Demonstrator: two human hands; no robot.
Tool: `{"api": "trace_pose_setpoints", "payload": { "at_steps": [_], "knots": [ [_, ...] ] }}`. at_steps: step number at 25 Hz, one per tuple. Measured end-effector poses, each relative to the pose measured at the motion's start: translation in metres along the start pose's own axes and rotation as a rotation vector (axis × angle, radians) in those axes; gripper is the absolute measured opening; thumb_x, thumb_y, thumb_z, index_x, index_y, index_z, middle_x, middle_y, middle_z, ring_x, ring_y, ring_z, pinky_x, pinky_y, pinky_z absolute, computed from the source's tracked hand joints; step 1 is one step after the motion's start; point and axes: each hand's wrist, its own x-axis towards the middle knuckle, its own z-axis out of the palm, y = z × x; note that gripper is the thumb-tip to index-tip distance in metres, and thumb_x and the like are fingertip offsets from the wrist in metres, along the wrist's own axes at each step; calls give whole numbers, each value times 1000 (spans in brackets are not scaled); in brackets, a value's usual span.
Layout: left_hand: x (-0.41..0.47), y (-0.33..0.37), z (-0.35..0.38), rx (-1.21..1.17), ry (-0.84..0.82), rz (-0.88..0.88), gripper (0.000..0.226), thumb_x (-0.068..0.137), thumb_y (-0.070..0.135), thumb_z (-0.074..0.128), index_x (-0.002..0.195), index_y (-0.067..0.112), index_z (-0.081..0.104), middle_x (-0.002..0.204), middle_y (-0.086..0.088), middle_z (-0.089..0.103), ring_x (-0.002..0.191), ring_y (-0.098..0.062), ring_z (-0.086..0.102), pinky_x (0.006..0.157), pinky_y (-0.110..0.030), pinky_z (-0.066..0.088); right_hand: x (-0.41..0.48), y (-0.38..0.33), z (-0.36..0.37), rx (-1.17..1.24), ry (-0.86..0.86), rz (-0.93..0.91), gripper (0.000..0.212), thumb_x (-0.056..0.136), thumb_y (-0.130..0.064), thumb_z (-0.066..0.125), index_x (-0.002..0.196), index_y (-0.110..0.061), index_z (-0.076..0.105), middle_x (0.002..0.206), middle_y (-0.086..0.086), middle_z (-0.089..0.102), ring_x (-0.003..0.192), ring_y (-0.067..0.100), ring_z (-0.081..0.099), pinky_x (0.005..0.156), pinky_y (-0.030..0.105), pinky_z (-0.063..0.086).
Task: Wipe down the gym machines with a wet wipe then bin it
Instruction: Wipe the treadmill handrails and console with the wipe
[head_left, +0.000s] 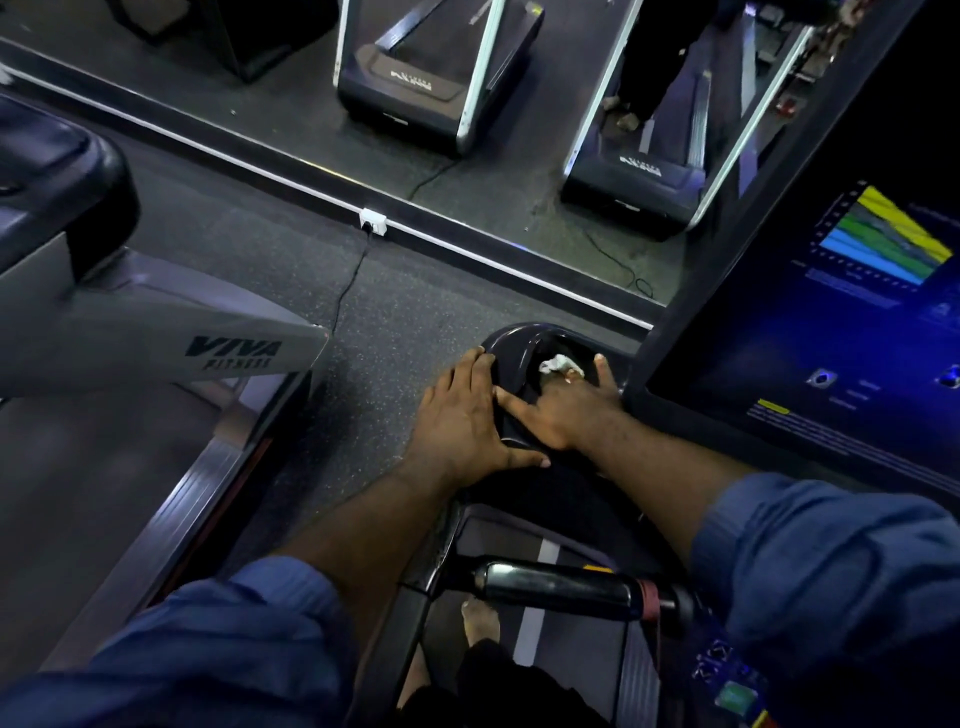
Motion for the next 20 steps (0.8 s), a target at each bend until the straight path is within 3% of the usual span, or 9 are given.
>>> {"api": "trace_pose_setpoints", "payload": {
  "at_steps": [2,4,6,8,10,13,14,16,20],
  "knots": [
    [-2,1,-2,-8,-14,-4,147,50,92,75,162,18,15,171,-2,16,155,-26,21,126,-51,27,-3,-14,-19,-19,-167,88,121,77,-94,-11,162,-20,33,171,7,25,161,24,8,123,60,-15],
    [-4,3,-2,-21,-38,-24,147,51,91,76,162,19,12,172,-2,14,157,-25,17,127,-51,23,-3,-17,-31,-25,-183,129,118,78,-95,-8,160,-23,37,168,8,31,160,26,15,125,59,-8],
    [-5,4,-4,0,-51,-29,149,50,93,75,163,21,9,172,-2,13,158,-25,15,128,-52,22,-2,-15,-35,2,-122,107,115,79,-96,-2,157,-24,43,165,9,38,155,29,30,126,56,11],
    [-3,1,-2,7,-45,-28,150,49,95,72,162,20,9,172,-3,14,158,-26,17,127,-52,23,-5,-10,-22,12,-5,59,110,85,-93,4,148,-19,55,154,14,52,140,34,50,115,51,38],
    [-3,3,-4,39,-32,-16,149,50,96,70,162,17,12,171,-4,17,156,-26,21,127,-50,24,-11,-9,7,109,217,84,101,90,-89,16,136,-11,60,136,18,60,121,38,59,102,48,49],
    [-4,7,-9,99,-12,10,141,54,91,72,160,15,19,166,-6,29,151,-25,31,123,-47,28,-16,-11,45,539,557,57,62,93,-69,54,117,-12,59,117,15,61,109,37,61,96,47,51],
    [-5,8,-12,101,-11,10,140,52,90,74,158,15,22,162,-6,34,148,-26,35,121,-47,31,-14,-8,49,689,591,36,45,95,-51,65,116,-12,61,117,15,63,109,37,62,95,44,50],
    [-9,9,-20,39,-21,-19,139,49,88,78,155,16,25,156,-6,41,144,-27,40,118,-48,36,-12,0,50,873,621,15,23,96,-17,67,119,-13,65,119,12,70,111,33,65,91,29,47],
    [-47,-4,-28,-232,-24,-111,122,68,56,92,159,11,24,158,-11,37,146,-29,37,120,-36,30,-42,4,66,823,680,-258,36,94,3,63,122,-17,76,118,5,77,108,20,71,90,1,39]
  ]
}}
